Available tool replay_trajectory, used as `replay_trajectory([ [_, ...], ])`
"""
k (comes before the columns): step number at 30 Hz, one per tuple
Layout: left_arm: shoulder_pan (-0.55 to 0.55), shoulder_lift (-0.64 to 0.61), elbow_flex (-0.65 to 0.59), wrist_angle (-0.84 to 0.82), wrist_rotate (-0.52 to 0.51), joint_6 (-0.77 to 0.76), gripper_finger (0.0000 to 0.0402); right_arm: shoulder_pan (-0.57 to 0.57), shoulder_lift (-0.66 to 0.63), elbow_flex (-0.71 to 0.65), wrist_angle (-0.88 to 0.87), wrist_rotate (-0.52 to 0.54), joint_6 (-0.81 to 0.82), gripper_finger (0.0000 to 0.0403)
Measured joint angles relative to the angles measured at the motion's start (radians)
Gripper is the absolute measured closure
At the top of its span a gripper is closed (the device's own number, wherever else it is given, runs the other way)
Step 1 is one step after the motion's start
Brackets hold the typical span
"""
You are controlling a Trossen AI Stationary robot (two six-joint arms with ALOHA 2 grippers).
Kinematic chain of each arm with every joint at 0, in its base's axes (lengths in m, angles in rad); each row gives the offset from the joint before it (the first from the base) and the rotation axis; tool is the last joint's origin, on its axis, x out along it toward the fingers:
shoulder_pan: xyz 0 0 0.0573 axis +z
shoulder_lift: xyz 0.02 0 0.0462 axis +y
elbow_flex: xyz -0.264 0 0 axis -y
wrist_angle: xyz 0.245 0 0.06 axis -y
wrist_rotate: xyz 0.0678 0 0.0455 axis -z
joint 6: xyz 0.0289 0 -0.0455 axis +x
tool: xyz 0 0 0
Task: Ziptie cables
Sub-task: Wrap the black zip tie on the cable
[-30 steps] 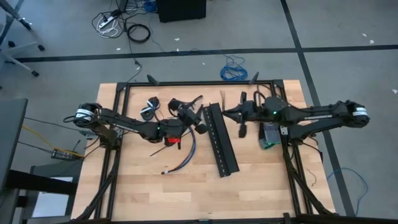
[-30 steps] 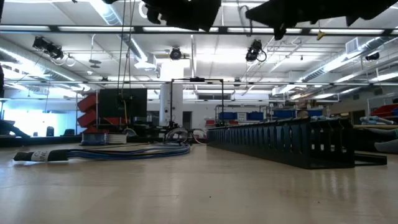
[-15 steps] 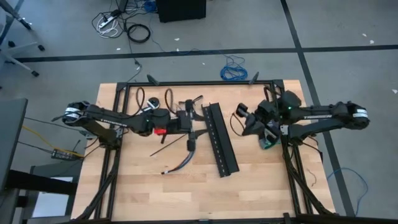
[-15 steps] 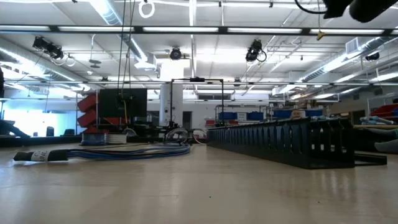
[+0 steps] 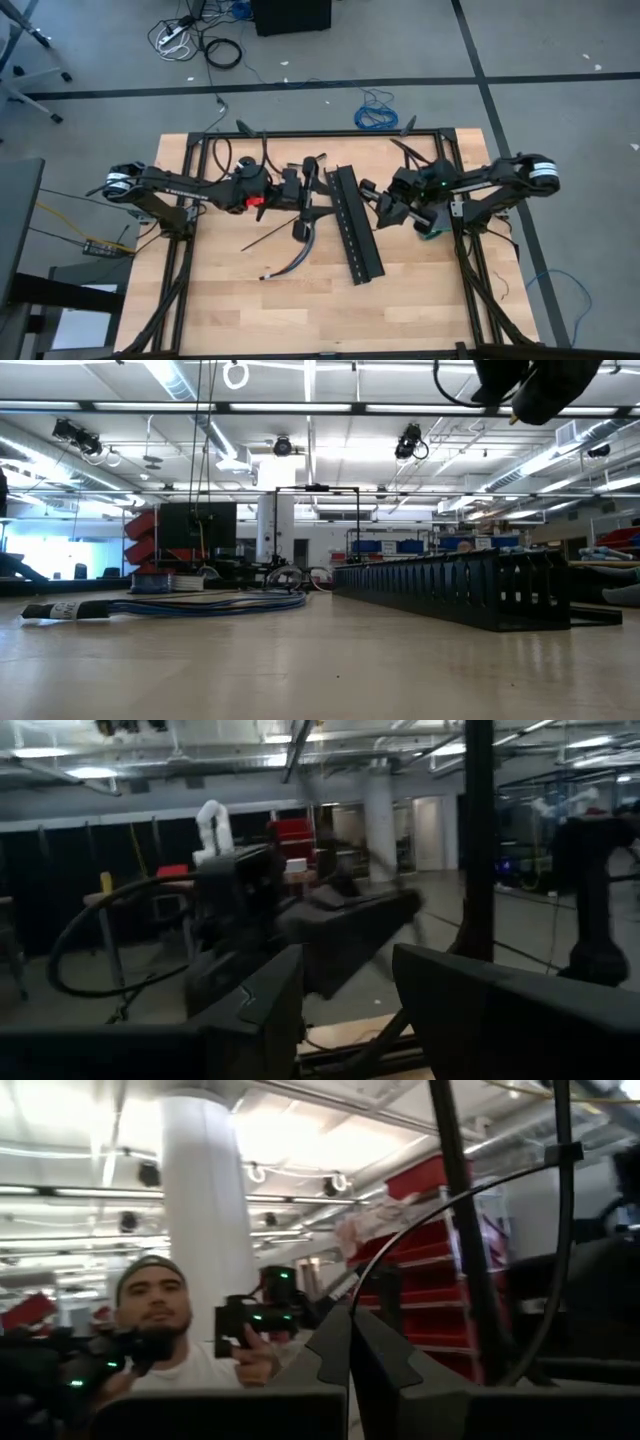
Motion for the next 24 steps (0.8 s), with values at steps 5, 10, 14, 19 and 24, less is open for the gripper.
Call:
replay_trajectory([
  [5, 0.015, 0.0, 0.0, 0.006, 0.057, -0.035, 0.0249, 0.03, 0.024, 0.037, 0.0, -0.019, -0.001, 0.0403],
  [10, 0.013, 0.0, 0.0, 0.007, 0.109, -0.055, 0.0249, 0.032, 0.024, 0.05, -0.005, -0.022, -0.015, 0.0403],
  [14, 0.013, 0.0, 0.0, 0.015, 0.124, -0.071, 0.0249, 0.036, 0.024, 0.05, -0.032, -0.021, -0.043, 0.0403],
  [19, 0.013, 0.024, 0.001, 0.079, 0.171, -0.12, 0.0249, 0.045, 0.024, 0.05, -0.037, -0.018, -0.066, 0.0403],
  [24, 0.013, 0.092, 0.037, 0.11, 0.212, -0.164, 0.0249, 0.045, 0.023, 0.05, -0.039, -0.018, -0.067, 0.0402],
])
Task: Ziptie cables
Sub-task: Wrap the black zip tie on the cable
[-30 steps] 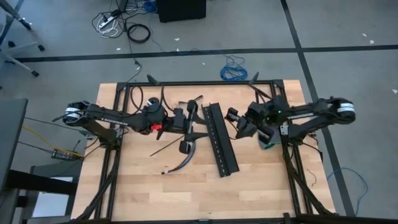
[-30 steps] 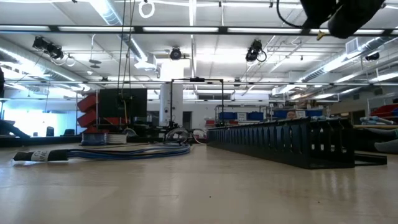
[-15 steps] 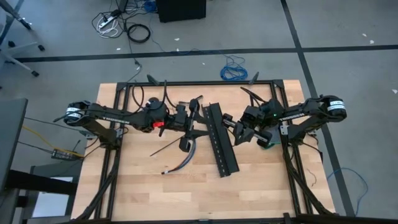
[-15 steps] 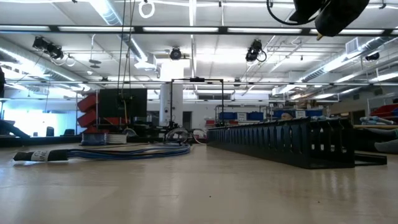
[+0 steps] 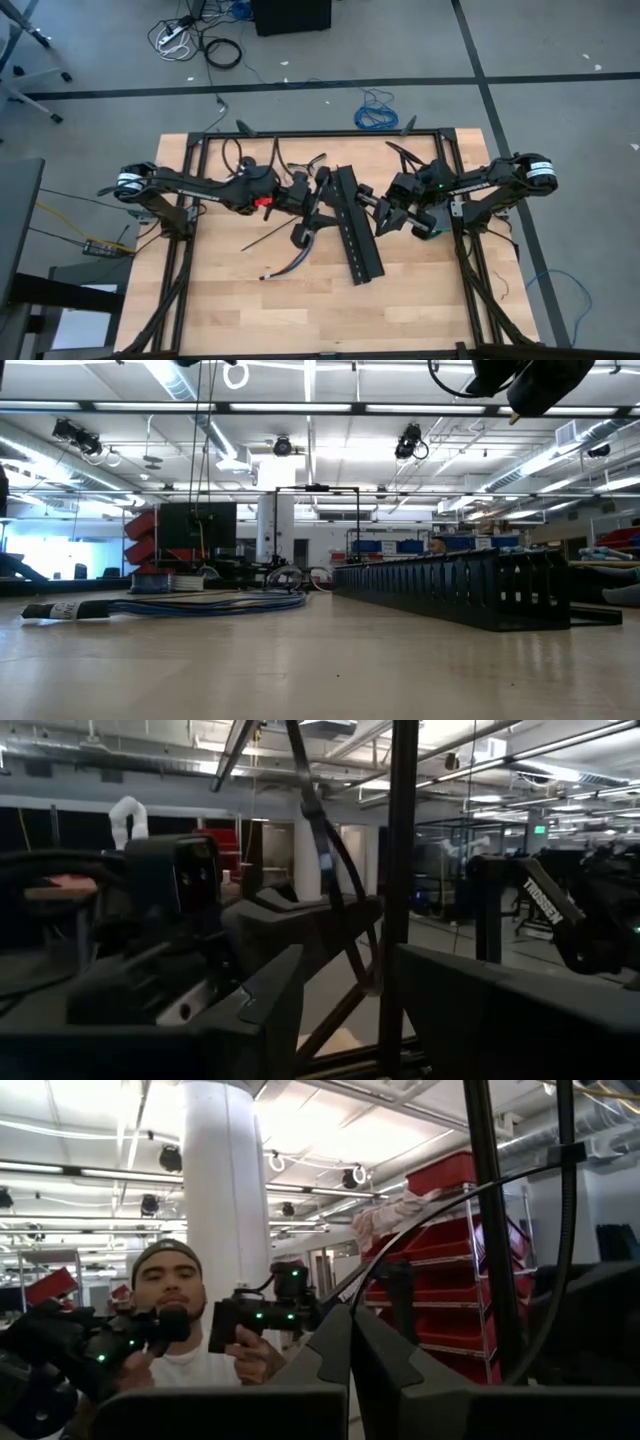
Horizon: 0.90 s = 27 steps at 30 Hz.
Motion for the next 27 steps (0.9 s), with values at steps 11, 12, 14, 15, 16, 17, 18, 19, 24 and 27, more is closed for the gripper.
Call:
replay_trajectory([
  [11, -0.001, 0.038, 0.059, 0.001, 0.12, -0.049, 0.0249, 0.021, 0.0, -0.001, 0.0, -0.009, 0.003, 0.0402],
  [12, -0.001, 0.038, 0.059, 0.001, 0.12, -0.055, 0.0249, 0.021, 0.0, -0.001, 0.0, -0.009, 0.003, 0.0402],
  [14, -0.001, 0.038, 0.059, 0.001, 0.12, -0.066, 0.0249, 0.021, 0.0, -0.001, 0.0, -0.009, 0.003, 0.0402],
  [15, -0.001, 0.038, 0.059, 0.001, 0.12, -0.067, 0.0249, 0.021, 0.0, -0.001, 0.0, -0.009, 0.003, 0.0402],
  [16, -0.001, 0.038, 0.059, 0.001, 0.12, -0.067, 0.0249, 0.021, 0.0, -0.001, 0.0, -0.01, 0.002, 0.0402],
  [17, -0.002, 0.038, 0.059, 0.0, 0.122, -0.067, 0.0249, 0.021, 0.0, -0.001, 0.0, -0.01, 0.002, 0.0402],
  [18, -0.003, 0.038, 0.059, 0.0, 0.123, -0.069, 0.0249, 0.021, 0.0, -0.001, 0.0, -0.011, 0.002, 0.0402],
  [19, -0.003, 0.038, 0.059, 0.001, 0.131, -0.07, 0.0249, 0.021, 0.0, -0.001, 0.0, -0.011, 0.001, 0.0402],
  [24, -0.01, 0.038, 0.059, 0.0, 0.149, -0.072, 0.0249, 0.014, 0.0, -0.001, -0.001, -0.012, -0.009, 0.0402],
  [27, -0.018, 0.038, 0.059, 0.003, 0.148, -0.069, 0.0249, 0.007, 0.0, -0.001, -0.009, -0.01, -0.012, 0.0402],
])
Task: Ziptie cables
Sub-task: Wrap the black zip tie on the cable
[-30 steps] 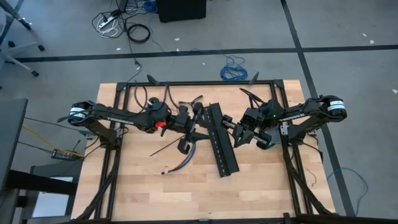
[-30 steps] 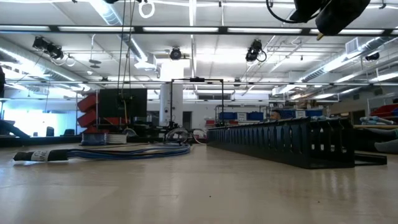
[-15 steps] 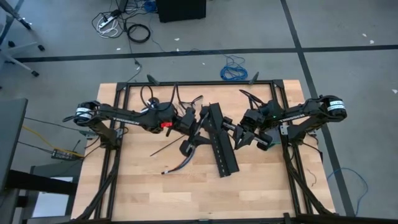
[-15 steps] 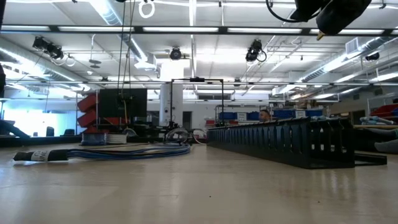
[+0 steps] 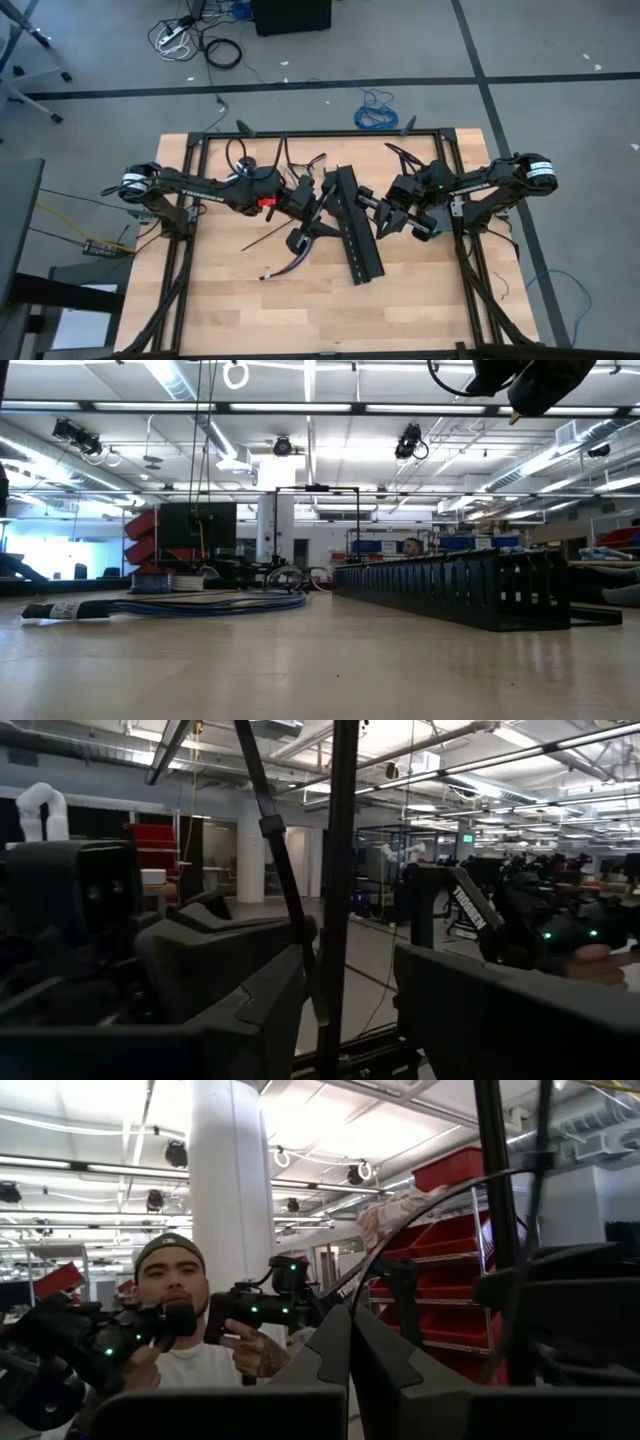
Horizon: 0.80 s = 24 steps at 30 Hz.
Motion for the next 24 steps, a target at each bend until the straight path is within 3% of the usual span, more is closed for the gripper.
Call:
replay_trajectory([
  [11, 0.007, 0.0, 0.0, -0.007, -0.09, 0.003, 0.0249, 0.036, 0.0, 0.0, -0.004, 0.007, -0.02, 0.0402],
  [24, -0.006, 0.0, 0.0, -0.01, -0.04, 0.0, 0.0249, 0.042, 0.0, 0.0, -0.033, 0.005, -0.053, 0.0403],
])
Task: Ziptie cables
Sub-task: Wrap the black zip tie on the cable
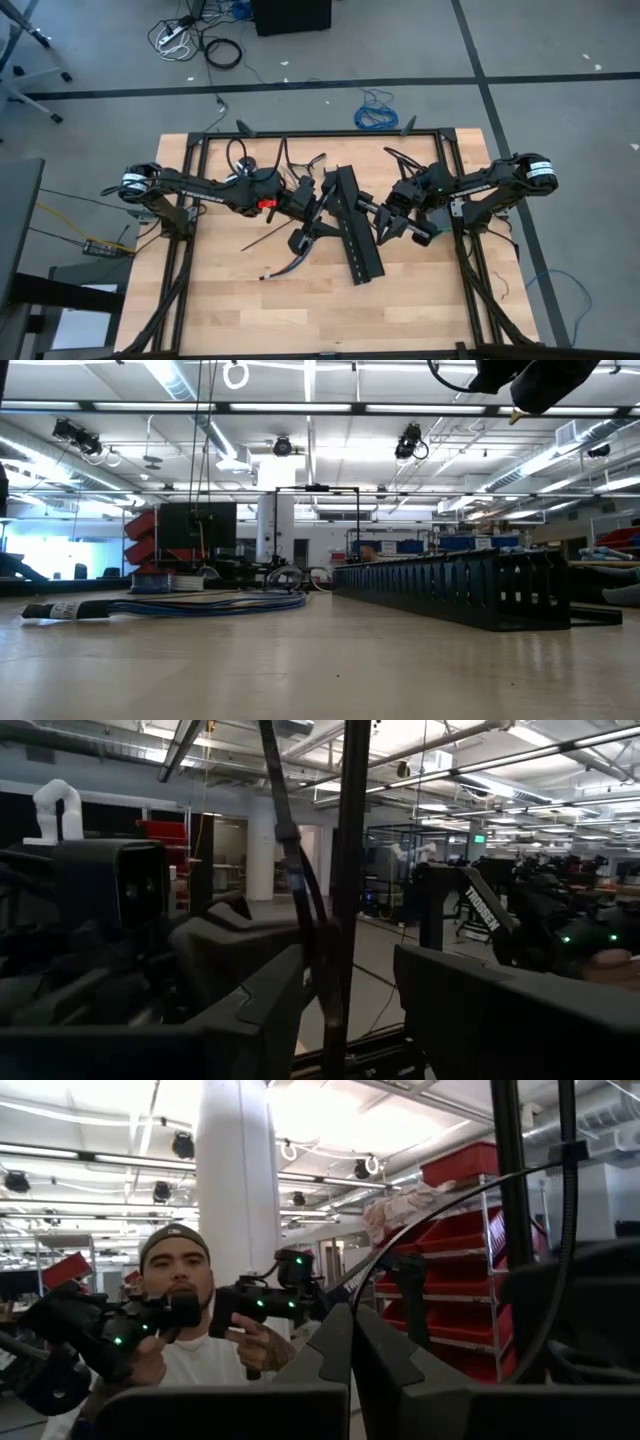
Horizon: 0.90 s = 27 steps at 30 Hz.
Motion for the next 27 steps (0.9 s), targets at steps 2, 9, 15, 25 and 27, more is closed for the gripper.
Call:
replay_trajectory([
  [2, -0.003, 0.0, 0.0, 0.0, 0.0, 0.0, 0.0249, 0.0, 0.0, 0.0, -0.011, 0.001, -0.011, 0.0403],
  [9, -0.005, 0.0, 0.0, 0.0, 0.05, 0.001, 0.0249, -0.003, 0.0, 0.0, -0.018, 0.002, -0.017, 0.0403],
  [15, -0.012, 0.0, 0.0, 0.0, 0.069, 0.002, 0.0249, -0.01, 0.0, 0.0, -0.025, 0.005, -0.019, 0.0403],
  [25, -0.012, 0.0, 0.0, 0.001, 0.07, 0.029, 0.0293, -0.01, 0.0, 0.0, -0.025, 0.006, -0.021, 0.0403],
  [27, -0.012, 0.0, 0.0, 0.001, 0.07, 0.034, 0.0314, -0.011, 0.0, 0.0, -0.025, 0.006, -0.021, 0.0402],
])
